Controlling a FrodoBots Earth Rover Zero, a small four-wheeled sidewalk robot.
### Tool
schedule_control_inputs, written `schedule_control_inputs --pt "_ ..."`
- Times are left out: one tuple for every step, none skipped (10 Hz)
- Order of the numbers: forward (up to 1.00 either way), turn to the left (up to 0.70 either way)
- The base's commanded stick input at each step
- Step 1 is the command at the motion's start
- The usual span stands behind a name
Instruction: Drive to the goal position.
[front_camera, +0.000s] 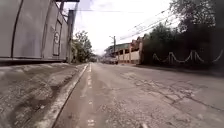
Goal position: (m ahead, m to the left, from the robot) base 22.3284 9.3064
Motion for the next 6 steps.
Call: schedule_control_inputs --pt "0.06 0.0" --pt "0.05 0.0" --pt "0.06 0.0" --pt "0.06 0.0" --pt "0.06 0.0" --pt "0.06 0.0"
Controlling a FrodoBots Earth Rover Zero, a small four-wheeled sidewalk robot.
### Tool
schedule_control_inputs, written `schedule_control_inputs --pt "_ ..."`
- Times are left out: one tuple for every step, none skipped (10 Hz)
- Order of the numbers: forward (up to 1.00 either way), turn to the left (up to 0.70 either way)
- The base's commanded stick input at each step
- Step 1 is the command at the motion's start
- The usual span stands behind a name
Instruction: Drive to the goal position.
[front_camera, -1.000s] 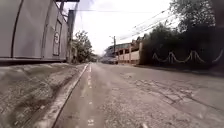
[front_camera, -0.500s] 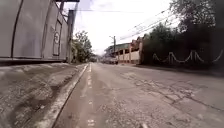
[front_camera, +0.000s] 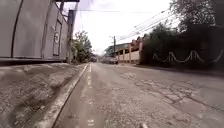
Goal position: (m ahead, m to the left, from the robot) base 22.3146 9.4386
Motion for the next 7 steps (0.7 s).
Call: schedule_control_inputs --pt "0.06 0.0" --pt "0.05 0.0" --pt "0.06 0.0" --pt "0.06 0.0" --pt "0.05 0.0" --pt "0.06 0.0" --pt "0.05 0.0"
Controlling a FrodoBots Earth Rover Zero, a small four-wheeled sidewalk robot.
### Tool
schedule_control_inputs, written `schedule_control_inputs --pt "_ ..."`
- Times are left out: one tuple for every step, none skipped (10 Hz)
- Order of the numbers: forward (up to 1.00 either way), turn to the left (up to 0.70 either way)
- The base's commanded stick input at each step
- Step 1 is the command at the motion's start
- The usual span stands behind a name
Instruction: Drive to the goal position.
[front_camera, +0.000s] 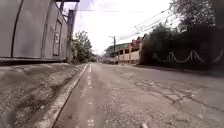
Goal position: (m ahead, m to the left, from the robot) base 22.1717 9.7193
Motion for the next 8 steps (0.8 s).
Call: schedule_control_inputs --pt "0.06 0.0" --pt "0.06 0.0" --pt "0.06 0.0" --pt "0.06 0.0" --pt "0.06 0.0" --pt "0.06 0.0" --pt "0.06 0.0" --pt "0.06 0.0"
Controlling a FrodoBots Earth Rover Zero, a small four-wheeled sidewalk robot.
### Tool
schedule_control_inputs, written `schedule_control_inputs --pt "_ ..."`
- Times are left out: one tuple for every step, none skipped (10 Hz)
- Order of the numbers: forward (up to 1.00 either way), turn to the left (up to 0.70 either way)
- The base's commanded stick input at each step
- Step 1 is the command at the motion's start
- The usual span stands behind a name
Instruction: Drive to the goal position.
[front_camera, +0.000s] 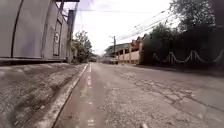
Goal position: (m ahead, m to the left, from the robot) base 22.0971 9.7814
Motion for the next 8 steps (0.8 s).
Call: schedule_control_inputs --pt "0.06 0.0" --pt "0.06 0.0" --pt "0.06 0.0" --pt "0.06 0.0" --pt "0.06 0.0" --pt "0.05 0.0" --pt "0.06 0.0" --pt "0.06 0.0"
